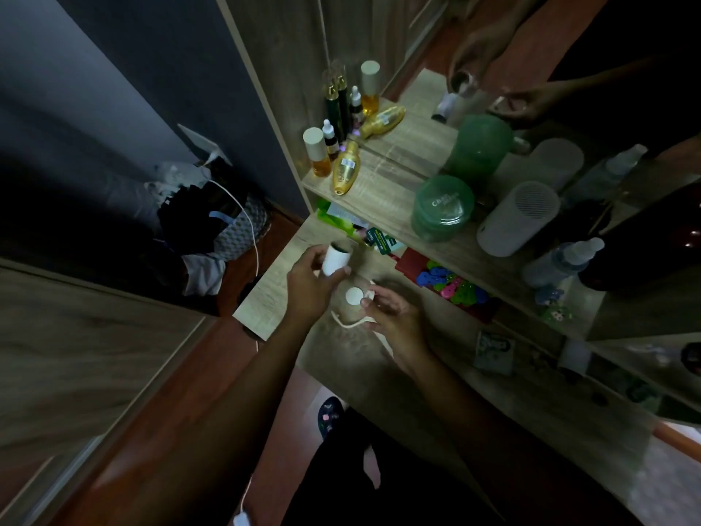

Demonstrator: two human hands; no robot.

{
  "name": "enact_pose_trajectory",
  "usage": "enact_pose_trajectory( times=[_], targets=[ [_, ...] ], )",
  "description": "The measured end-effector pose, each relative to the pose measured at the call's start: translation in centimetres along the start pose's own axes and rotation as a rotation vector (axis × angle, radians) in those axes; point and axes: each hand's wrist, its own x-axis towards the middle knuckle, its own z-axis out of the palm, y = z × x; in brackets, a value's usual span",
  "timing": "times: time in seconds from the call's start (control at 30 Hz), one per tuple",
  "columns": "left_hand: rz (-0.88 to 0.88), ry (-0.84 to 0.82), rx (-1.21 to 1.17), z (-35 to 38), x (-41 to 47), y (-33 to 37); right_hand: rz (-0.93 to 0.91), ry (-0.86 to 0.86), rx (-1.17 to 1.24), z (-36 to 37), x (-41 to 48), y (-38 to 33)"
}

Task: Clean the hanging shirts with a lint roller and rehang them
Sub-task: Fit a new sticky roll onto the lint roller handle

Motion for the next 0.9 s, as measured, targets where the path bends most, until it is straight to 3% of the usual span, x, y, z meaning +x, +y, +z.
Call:
enact_pose_trajectory(
  times=[0.2, 0.33, 0.73, 0.9],
  targets=[
    [0.391, -0.292, 0.706, 2.4, 4.1, -0.9, -0.010, 0.079, -0.063, -1.2, 0.4, 0.5],
    [0.471, -0.494, 0.948, 4.3, 6.2, -1.7, -0.015, 0.112, -0.118, -2.8, 0.5, 1.2],
    [0.445, -0.430, 1.048, 7.5, 7.1, -4.3, -0.008, 0.124, -0.213, -5.6, 0.0, 2.0],
    [0.292, -0.363, 0.808, 5.1, 7.9, -4.3, 0.003, 0.108, -0.236, -5.1, 0.4, 1.9]
  ],
)
